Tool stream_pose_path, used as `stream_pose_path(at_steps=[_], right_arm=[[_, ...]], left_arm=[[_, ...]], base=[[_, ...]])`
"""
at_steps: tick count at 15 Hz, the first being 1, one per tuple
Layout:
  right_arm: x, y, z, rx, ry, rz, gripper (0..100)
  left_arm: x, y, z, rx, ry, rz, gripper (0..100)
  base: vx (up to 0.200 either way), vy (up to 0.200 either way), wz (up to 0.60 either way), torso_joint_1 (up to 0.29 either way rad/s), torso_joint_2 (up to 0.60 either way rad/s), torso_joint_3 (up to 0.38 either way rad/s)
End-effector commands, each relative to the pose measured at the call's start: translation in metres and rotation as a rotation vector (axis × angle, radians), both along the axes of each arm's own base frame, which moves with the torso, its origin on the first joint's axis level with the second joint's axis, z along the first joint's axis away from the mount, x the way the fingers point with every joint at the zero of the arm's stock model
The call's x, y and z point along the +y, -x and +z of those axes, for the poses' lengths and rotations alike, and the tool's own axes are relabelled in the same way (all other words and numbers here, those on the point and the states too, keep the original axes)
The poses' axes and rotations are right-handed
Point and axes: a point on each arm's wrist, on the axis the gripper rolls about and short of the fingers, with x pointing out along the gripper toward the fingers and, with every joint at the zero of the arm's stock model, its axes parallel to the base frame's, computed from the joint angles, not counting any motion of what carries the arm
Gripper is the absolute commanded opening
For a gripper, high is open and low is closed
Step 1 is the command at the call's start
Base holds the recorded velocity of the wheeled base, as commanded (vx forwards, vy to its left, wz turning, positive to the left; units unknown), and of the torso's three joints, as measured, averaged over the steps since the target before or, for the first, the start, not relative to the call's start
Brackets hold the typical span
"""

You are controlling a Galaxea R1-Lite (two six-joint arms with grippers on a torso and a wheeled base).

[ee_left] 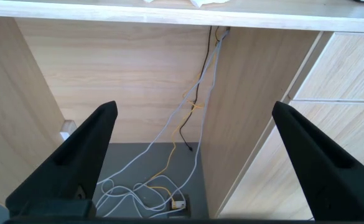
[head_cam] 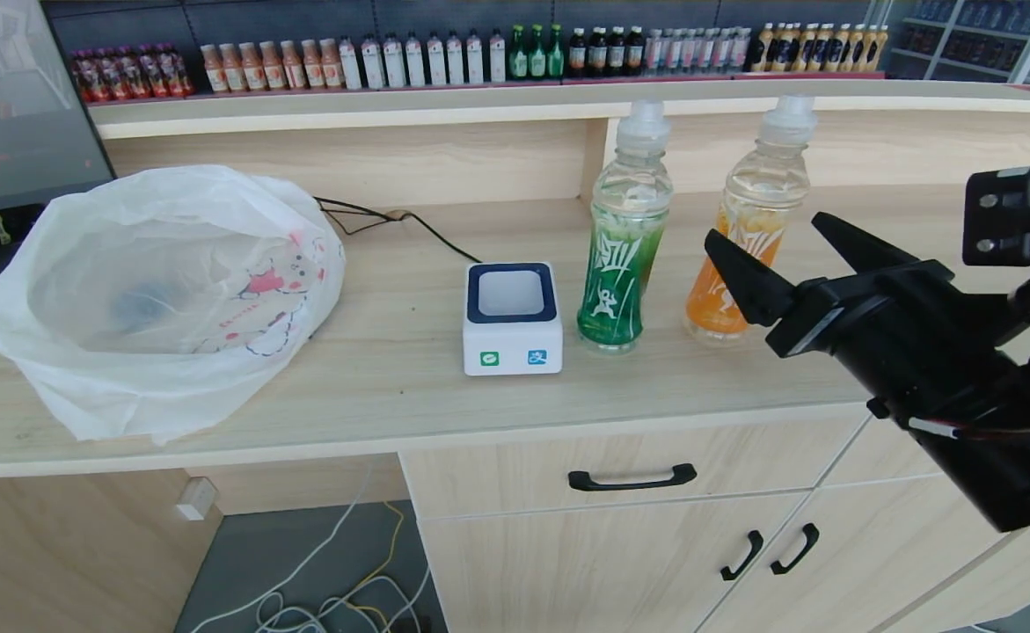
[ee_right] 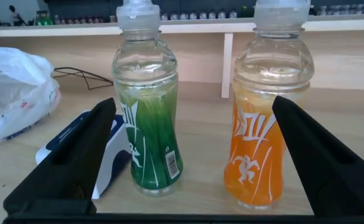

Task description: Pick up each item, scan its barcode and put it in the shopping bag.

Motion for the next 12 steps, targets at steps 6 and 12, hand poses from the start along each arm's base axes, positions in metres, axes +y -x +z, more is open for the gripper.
stream_pose_path(at_steps=[6,12], right_arm=[[0.029,-0.013,-0.023,0.061,0.044,0.064,100],[0.039,-0.030,-0.033,0.090,0.042,0.014,100]], left_arm=[[0.000,0.000,0.000,0.000,-0.001,0.000,100],[0.000,0.000,0.000,0.000,-0.001,0.000,100]], base=[[0.000,0.000,0.00,0.000,0.00,0.000],[0.000,0.000,0.00,0.000,0.00,0.000]])
